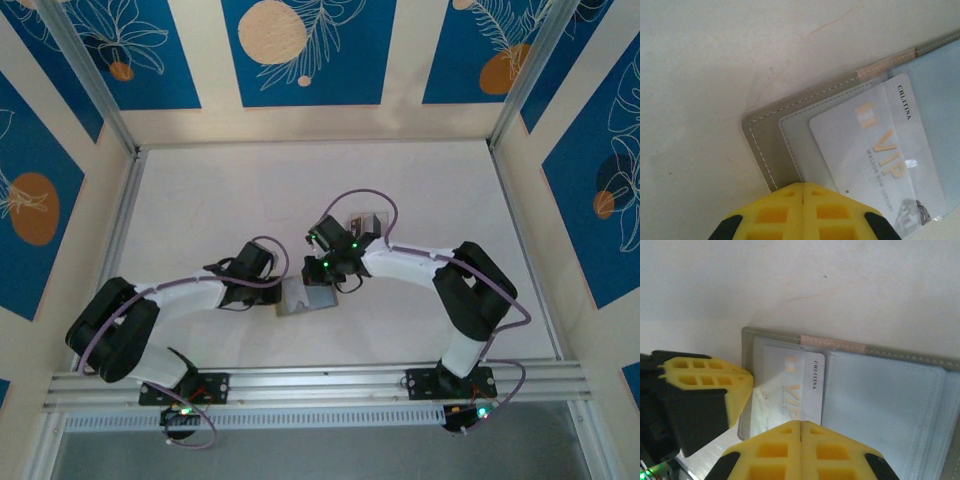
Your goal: Put the credit cards into the card holder
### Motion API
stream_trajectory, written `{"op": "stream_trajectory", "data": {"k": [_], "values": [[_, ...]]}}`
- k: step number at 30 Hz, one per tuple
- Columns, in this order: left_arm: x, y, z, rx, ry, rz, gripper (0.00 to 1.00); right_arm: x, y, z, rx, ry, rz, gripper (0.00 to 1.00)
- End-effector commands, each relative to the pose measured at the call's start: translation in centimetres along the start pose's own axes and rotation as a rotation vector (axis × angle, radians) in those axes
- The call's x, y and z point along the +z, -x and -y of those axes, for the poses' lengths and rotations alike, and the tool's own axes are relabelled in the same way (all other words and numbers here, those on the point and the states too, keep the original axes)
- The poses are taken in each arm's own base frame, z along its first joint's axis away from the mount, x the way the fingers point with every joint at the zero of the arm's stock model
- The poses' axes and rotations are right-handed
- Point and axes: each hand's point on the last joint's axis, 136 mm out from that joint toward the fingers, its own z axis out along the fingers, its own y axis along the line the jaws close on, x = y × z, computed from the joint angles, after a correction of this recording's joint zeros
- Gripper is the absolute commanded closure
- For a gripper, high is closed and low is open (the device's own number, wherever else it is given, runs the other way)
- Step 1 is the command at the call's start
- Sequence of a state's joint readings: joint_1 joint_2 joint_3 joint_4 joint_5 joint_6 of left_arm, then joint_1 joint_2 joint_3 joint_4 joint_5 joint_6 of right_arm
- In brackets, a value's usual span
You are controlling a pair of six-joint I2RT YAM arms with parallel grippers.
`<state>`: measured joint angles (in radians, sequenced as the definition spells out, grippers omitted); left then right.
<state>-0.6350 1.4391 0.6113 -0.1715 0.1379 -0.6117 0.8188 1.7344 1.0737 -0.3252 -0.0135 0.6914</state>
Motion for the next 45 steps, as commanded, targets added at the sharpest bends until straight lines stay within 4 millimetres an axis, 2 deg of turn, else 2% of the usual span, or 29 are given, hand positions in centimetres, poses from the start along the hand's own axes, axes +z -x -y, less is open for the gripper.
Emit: {"op": "stream_trajectory", "data": {"k": [1, 6, 10, 15, 23, 34, 38, 41, 45], "values": [[0.3, -1.1, -1.3, -0.013, 0.032, -0.025, 0.97, 1.0, -1.4, 1.5, -0.012, -0.111, -0.076, 1.00], [0.4, -1.3, -1.3, -0.012, 0.031, -0.031, 0.96, 2.4, -1.9, 1.7, -0.022, -0.167, -0.114, 1.00], [0.4, -1.3, -1.3, -0.010, 0.029, -0.030, 0.97, 2.6, -2.1, 2.0, -0.023, -0.196, -0.110, 1.00], [0.5, -1.2, -1.3, -0.005, 0.028, -0.031, 0.97, 3.0, -2.4, 1.4, -0.029, -0.175, -0.127, 1.00], [0.9, -1.5, -1.1, -0.006, 0.014, -0.041, 0.96, 4.1, -3.0, -0.5, -0.015, -0.050, -0.162, 1.00], [1.0, -1.5, -0.5, 0.011, 0.001, -0.047, 0.93, 5.3, -2.7, -3.0, 0.015, 0.147, -0.158, 1.00], [1.0, -1.4, -0.6, 0.009, 0.010, -0.042, 0.91, 4.2, -2.4, -2.9, 0.012, 0.145, -0.113, 0.95], [1.1, -1.5, -1.0, 0.001, 0.028, -0.040, 0.92, 2.3, -1.7, -2.2, -0.027, 0.045, -0.077, 0.84], [1.2, -1.6, -1.3, -0.003, 0.040, -0.043, 0.92, -0.1, -0.9, -0.5, -0.055, -0.081, -0.072, 0.82]]}}
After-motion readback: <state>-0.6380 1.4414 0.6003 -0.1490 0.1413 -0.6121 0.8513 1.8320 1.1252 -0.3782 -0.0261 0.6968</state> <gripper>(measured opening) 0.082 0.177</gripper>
